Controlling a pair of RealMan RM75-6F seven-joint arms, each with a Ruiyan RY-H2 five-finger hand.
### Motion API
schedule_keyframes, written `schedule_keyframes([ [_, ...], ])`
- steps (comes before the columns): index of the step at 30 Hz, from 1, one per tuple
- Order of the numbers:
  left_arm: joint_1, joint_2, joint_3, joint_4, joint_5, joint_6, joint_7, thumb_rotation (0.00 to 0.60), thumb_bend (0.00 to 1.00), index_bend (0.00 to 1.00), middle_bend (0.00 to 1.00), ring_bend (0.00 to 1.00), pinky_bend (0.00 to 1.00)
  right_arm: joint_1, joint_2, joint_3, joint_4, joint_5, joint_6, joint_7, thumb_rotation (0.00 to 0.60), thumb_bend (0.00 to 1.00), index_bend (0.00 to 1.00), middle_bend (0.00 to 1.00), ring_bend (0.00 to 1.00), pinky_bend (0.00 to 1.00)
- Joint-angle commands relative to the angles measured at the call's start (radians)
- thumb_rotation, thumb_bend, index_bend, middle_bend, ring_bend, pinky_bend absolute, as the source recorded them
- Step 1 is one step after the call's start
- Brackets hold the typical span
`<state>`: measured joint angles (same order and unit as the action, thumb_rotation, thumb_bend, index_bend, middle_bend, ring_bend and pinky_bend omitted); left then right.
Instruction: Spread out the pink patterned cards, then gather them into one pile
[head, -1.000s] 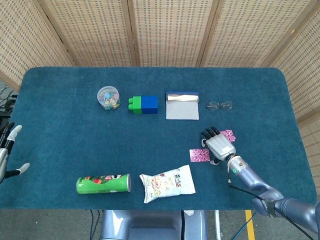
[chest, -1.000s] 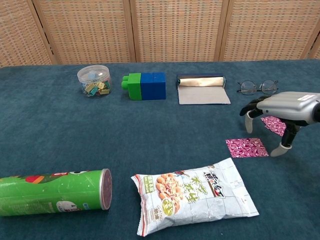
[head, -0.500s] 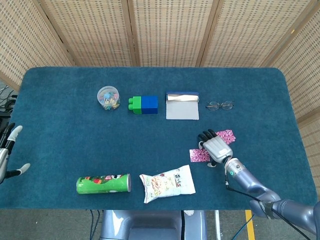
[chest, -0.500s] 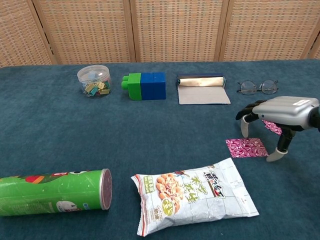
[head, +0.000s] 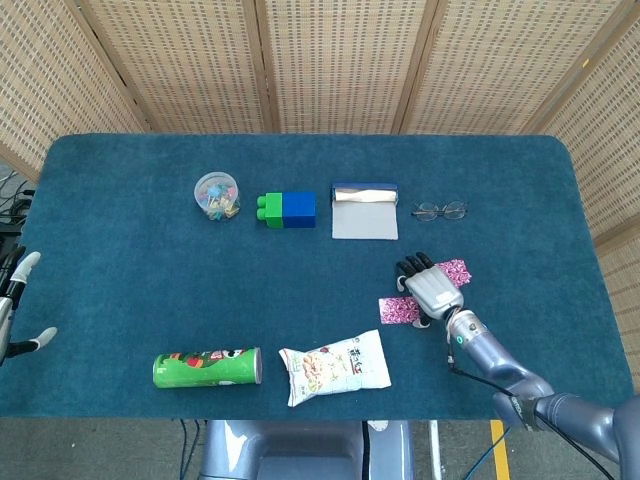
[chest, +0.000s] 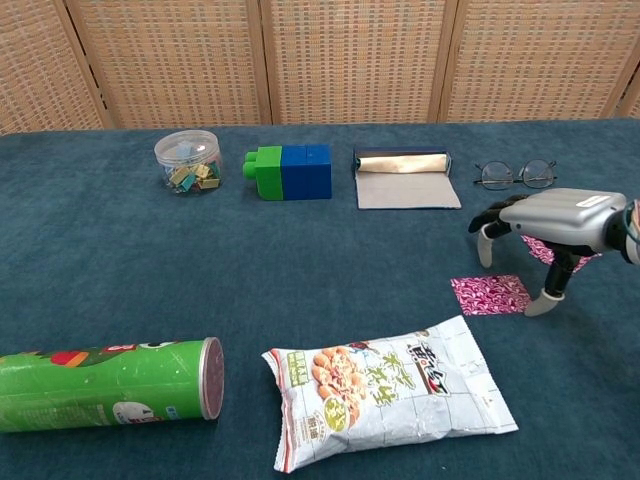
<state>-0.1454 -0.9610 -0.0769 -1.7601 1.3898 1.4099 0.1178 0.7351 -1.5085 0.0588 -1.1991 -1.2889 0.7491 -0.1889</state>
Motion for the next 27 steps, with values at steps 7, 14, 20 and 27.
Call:
schedule_keyframes([
  [7,0.000,-0.001,0.000,0.003,-0.002,-0.001,-0.001,0.600,0.03,0.00,0.00,0.00,0.00,0.010,-0.024,0.012,0.048,0.001,-0.001,0.009,0.600,0.03,0.34,0.10,0.00,0.00],
  [14,0.003,-0.002,0.000,0.005,-0.008,0.000,-0.001,0.600,0.03,0.00,0.00,0.00,0.00,0.026,-0.036,0.024,0.079,-0.007,-0.005,0.017,0.600,0.03,0.34,0.10,0.00,0.00],
  [20,0.003,-0.004,0.000,0.008,-0.009,-0.001,-0.004,0.600,0.03,0.00,0.00,0.00,0.00,0.029,-0.024,0.022,0.060,-0.020,0.003,0.010,0.600,0.03,0.34,0.10,0.00,0.00],
  [27,-0.004,-0.006,-0.002,0.012,-0.002,-0.007,-0.009,0.600,0.03,0.00,0.00,0.00,0.00,0.019,0.000,0.016,0.001,0.004,0.005,-0.030,0.600,0.03,0.34,0.10,0.00,0.00],
])
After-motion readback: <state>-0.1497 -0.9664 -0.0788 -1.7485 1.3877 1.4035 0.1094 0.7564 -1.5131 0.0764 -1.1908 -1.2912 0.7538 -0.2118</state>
